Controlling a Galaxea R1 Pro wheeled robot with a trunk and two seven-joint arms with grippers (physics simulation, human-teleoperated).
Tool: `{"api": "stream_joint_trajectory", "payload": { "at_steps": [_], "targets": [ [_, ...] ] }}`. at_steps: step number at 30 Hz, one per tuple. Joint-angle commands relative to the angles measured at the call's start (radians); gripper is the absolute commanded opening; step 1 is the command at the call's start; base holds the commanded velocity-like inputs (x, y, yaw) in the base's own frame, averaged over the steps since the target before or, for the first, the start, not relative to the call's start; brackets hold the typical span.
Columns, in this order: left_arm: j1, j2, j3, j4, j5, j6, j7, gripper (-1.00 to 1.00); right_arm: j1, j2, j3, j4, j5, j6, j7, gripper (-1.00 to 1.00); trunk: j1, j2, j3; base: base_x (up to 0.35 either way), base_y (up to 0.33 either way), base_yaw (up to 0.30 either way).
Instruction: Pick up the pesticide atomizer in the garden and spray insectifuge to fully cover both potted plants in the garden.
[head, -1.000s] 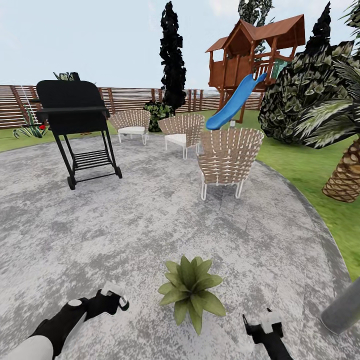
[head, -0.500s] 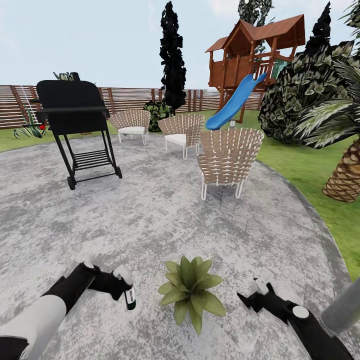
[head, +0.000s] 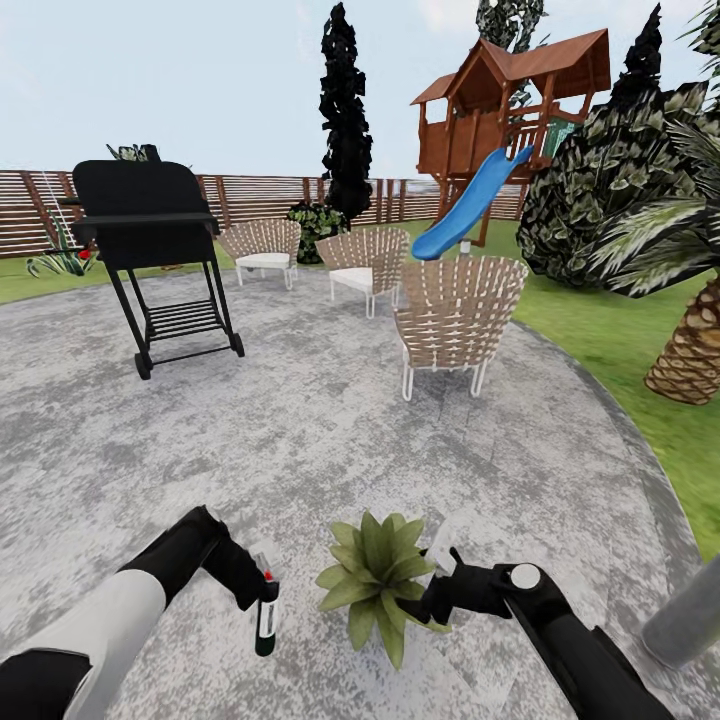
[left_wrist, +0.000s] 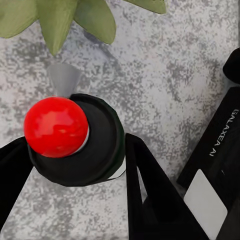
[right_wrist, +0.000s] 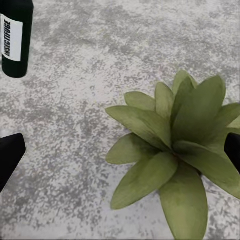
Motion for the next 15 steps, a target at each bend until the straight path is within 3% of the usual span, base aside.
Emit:
{"api": "stream_joint_trajectory", "payload": {
  "at_steps": [1, 5, 7, 10, 12, 15],
  "targets": [
    [0.000, -0.001, -0.004, -0.003, 0.000, 0.010, -0.004, -1.00, -0.001, 0.004, 0.003, -0.002, 0.006, 0.005, 0.004, 1.00, 0.000, 0.000, -0.001, 0.000, 0.000, 0.000],
    [0.000, -0.019, -0.009, -0.013, -0.004, 0.009, -0.006, -1.00, -0.001, 0.014, 0.007, 0.001, 0.007, 0.007, 0.005, 1.00, 0.000, 0.000, -0.001, 0.000, 0.000, 0.000],
    [0.001, -0.039, -0.032, -0.016, -0.007, 0.008, -0.009, -1.00, -0.002, 0.034, 0.008, 0.003, 0.010, 0.008, 0.005, 1.00, 0.000, 0.000, -0.001, 0.000, 0.000, 0.000],
    [0.002, -0.062, -0.104, -0.017, -0.008, 0.006, -0.010, -1.00, -0.003, 0.070, 0.044, 0.005, 0.064, 0.010, 0.005, 1.00, 0.000, 0.000, -0.001, 0.000, 0.000, 0.000],
    [0.005, -0.069, -0.125, -0.022, -0.009, 0.003, -0.009, -1.00, -0.004, 0.088, 0.060, 0.007, 0.102, 0.012, 0.005, 1.00, 0.000, 0.000, -0.001, 0.000, 0.000, 0.000],
    [0.010, -0.071, -0.135, -0.034, -0.011, -0.001, -0.001, -1.00, -0.010, 0.103, 0.064, 0.008, 0.121, 0.052, 0.004, 1.00, 0.000, 0.000, -0.001, 0.000, 0.000, 0.000]
  ]
}}
